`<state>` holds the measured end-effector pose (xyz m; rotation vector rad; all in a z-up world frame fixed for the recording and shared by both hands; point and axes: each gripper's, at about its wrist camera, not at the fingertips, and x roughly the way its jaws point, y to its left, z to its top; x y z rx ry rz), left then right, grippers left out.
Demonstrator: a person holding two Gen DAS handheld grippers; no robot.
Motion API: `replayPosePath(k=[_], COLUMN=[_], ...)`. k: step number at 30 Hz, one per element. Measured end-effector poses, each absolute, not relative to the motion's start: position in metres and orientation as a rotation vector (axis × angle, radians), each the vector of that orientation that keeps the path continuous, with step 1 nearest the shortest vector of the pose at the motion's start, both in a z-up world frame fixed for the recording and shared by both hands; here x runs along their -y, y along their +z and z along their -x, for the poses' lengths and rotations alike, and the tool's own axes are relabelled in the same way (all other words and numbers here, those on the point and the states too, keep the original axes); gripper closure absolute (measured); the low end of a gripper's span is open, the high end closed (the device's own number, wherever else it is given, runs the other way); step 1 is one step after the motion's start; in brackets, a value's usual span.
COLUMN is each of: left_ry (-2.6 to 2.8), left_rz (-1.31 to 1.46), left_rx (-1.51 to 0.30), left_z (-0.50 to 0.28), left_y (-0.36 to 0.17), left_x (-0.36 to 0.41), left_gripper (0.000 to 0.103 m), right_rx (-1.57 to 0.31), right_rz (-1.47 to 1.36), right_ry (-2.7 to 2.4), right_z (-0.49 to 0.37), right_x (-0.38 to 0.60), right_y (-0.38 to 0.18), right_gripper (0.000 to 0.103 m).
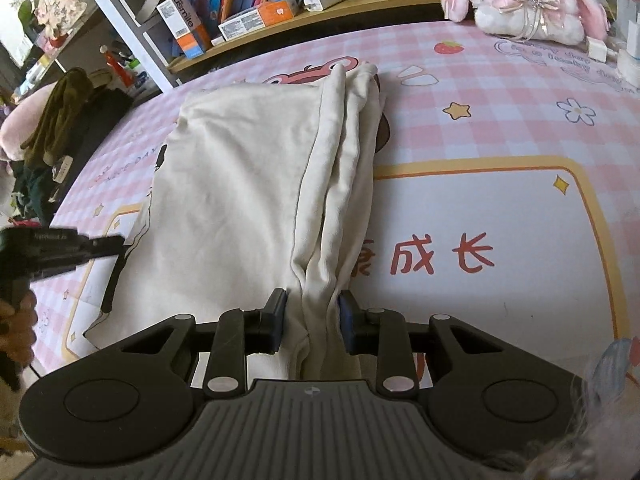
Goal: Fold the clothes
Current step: 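Pinch the shirt edge with the left gripper while the right gripper pinches the fold edge, then open both grippers and release the beige shirt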
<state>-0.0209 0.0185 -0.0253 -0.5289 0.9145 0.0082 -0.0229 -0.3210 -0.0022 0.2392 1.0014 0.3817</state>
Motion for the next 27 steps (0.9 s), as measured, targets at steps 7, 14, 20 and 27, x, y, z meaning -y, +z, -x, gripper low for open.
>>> replayPosePath(k=[7, 14, 20, 27], left_ry=[-0.022, -0.104, -0.146, -0.188], left_rz=[0.590, 0.554, 0.549, 0.416], left_rx=[-0.905, -0.912, -0.912, -0.872], left_z=[0.032, 0.033, 0.038, 0.051], left_y=[-0.029, -0.029, -0.030, -0.015], left_x=[-0.021, -0.014, -0.017, -0.009], left_gripper=[0.096, 0.100, 0.100, 0.096], right_rx=[-0.999, -1.000, -0.992, -0.972], right_rz=[-0.223, -0.214, -0.219, -0.229], right_ry=[0.375, 0.340, 0.271, 0.180], right_z=[0.029, 0.029, 0.034, 0.052], right_x=[0.321, 0.319, 0.312, 0.305], right_y=[-0.003, -0.003, -0.002, 0.004], right_gripper=[0.070, 0.078, 0.077, 0.057])
